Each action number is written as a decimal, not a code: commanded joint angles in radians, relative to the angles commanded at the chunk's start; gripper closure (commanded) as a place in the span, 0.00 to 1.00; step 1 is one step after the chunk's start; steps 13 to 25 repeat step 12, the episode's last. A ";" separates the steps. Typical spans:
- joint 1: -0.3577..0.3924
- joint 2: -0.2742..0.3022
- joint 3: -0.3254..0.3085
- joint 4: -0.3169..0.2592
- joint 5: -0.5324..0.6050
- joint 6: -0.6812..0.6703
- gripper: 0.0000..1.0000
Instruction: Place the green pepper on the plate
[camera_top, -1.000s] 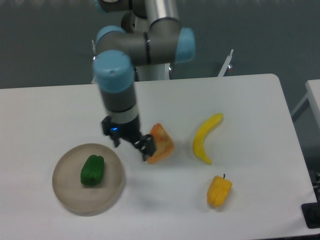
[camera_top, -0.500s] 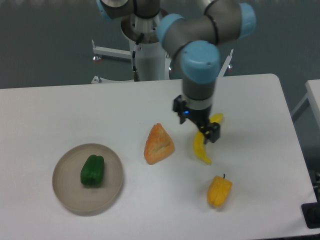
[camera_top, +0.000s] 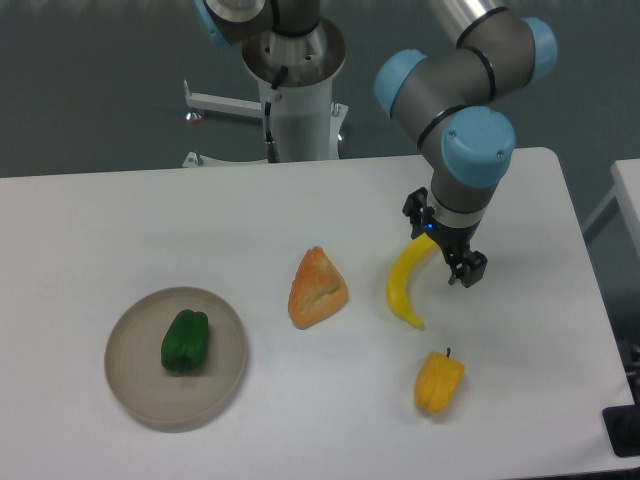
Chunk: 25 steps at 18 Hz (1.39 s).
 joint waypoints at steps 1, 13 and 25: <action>0.000 -0.002 0.000 0.002 -0.002 0.000 0.00; 0.000 -0.008 0.009 0.003 -0.005 0.000 0.00; 0.000 -0.008 0.009 0.003 -0.005 0.000 0.00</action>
